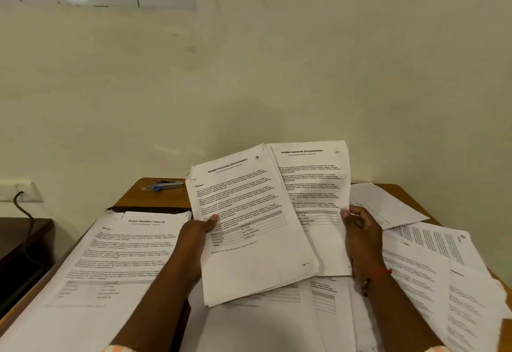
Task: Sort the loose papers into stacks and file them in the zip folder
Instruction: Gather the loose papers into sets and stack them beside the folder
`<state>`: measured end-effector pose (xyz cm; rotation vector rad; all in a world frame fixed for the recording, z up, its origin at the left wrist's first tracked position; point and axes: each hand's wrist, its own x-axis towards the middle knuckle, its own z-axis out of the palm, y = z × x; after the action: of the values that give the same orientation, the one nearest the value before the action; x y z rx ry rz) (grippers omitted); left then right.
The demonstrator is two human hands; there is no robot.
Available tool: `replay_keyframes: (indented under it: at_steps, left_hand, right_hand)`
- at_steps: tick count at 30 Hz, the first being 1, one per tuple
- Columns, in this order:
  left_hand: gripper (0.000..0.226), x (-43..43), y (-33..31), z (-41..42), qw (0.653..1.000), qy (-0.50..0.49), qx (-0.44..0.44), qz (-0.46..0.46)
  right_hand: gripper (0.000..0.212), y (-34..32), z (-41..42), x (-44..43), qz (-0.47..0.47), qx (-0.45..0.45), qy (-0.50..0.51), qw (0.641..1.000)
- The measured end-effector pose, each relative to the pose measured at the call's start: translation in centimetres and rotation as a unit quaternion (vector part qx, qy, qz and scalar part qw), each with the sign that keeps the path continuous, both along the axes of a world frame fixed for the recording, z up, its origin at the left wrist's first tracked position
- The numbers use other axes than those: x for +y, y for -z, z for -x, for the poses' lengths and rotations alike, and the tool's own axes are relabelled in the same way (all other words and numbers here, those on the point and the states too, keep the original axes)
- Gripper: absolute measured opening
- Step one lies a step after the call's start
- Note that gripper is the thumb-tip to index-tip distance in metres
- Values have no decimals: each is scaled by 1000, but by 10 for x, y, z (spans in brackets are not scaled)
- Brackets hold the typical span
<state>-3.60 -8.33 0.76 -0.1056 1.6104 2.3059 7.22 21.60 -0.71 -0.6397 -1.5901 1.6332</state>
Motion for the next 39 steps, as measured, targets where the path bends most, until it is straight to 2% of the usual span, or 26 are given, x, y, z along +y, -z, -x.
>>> replay_keyframes:
  at_steps: [13, 18, 21, 23, 25, 27, 28, 29, 32, 34, 36, 39]
  left_hand:
    - [12, -1, -3, 1, 999, -45, -3, 3]
    - [22, -4, 0, 4, 999, -41, -2, -35]
    - [31, -6, -1, 7, 995, -39, 16, -91]
    - [33, -5, -1, 8, 993, -42, 27, -109]
    - [35, -2, 0, 6, 993, -19, 33, -108]
    - [34, 5, 0, 0, 997, 16, 36, -72]
    - [29, 9, 0, -3, 998, 27, 34, -45]
    - [25, 12, 2, -5, 998, 40, 33, -21]
    - [25, 19, 11, -5, 997, 68, 20, 36]
    - [29, 19, 16, -4, 996, 65, 14, 64]
    - [28, 19, 20, -2, 995, 57, 9, 78]
    - [27, 19, 19, -1, 995, 57, 1, 80]
  right_hand:
    - [10, -4, -2, -1, 3, 40, 12, 999]
    - [10, -2, 0, -2, -4, 39, 58, 998]
    - [13, -1, 1, -10, -65, -27, 98, 993]
    - [20, -2, 0, -22, -149, -90, 43, 984]
    - [29, -1, 1, -36, -201, -126, -57, 970]
    - [26, -1, 3, -42, -179, -138, -122, 966]
    - [15, -3, 2, -44, -148, -147, -132, 969]
    - [17, -4, 4, -44, -168, -172, -100, 965]
    - [21, 3, 3, -21, -346, -268, 66, 897]
    - [31, 6, -3, 6, -380, -332, 143, 852]
    - [42, 11, -8, 29, -360, -415, 125, 826]
    - [34, 17, -7, 39, -358, -484, 42, 797]
